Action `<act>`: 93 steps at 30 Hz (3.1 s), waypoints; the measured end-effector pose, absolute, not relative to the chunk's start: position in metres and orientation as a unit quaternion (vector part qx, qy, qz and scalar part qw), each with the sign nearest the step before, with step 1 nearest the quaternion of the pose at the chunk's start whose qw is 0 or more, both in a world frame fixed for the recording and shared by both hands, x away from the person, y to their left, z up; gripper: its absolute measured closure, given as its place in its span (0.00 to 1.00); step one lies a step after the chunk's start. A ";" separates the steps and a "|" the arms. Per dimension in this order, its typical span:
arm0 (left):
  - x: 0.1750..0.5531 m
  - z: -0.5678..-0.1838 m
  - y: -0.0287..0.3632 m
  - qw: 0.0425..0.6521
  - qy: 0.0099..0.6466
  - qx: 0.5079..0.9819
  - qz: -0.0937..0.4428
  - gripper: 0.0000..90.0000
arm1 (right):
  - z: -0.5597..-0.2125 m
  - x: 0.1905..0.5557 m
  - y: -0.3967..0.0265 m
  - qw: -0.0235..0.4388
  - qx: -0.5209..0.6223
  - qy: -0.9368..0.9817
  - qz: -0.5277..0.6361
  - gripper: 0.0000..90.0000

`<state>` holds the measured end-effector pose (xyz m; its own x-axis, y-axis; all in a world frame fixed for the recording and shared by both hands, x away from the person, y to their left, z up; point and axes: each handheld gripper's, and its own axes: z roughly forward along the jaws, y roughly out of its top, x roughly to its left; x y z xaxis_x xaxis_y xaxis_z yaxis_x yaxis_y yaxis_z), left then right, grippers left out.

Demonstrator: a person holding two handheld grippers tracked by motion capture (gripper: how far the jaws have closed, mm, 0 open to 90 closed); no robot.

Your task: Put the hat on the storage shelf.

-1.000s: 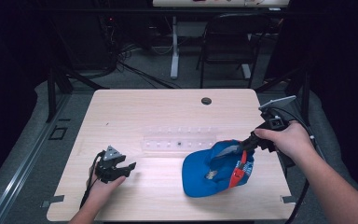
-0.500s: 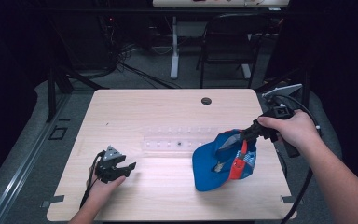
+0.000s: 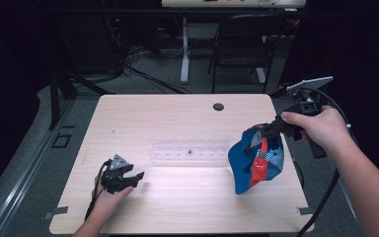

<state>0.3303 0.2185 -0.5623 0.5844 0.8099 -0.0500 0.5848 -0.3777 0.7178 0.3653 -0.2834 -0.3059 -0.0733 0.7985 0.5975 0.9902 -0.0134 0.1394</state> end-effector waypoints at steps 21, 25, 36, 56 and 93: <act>0.330 -0.562 0.218 0.359 0.428 0.815 0.156 0.49 | -0.281 0.375 -0.285 0.188 -0.639 -0.670 -0.329 0.86; 0.330 -0.563 0.217 0.359 0.427 0.815 0.155 0.49 | -0.277 0.378 -0.283 0.184 -0.639 -0.664 -0.342 0.86; 0.330 -0.563 0.216 0.360 0.424 0.816 0.154 0.49 | -0.258 0.392 -0.271 0.181 -0.635 -0.663 -0.354 0.86; 0.321 -0.538 0.182 0.427 0.383 0.807 0.143 0.51 | -0.250 0.416 -0.241 0.176 -0.630 -0.656 -0.375 0.86; 0.333 -0.489 0.048 0.440 0.269 0.827 0.224 0.79 | -0.267 0.448 -0.195 0.204 -0.616 -0.659 -0.382 0.86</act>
<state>0.3330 0.0476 -0.4893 0.7550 0.6419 0.1339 0.2482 -0.4688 0.8477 0.4481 -0.1950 -0.2675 -0.1589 0.6551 0.7387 0.9666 -0.0492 0.2516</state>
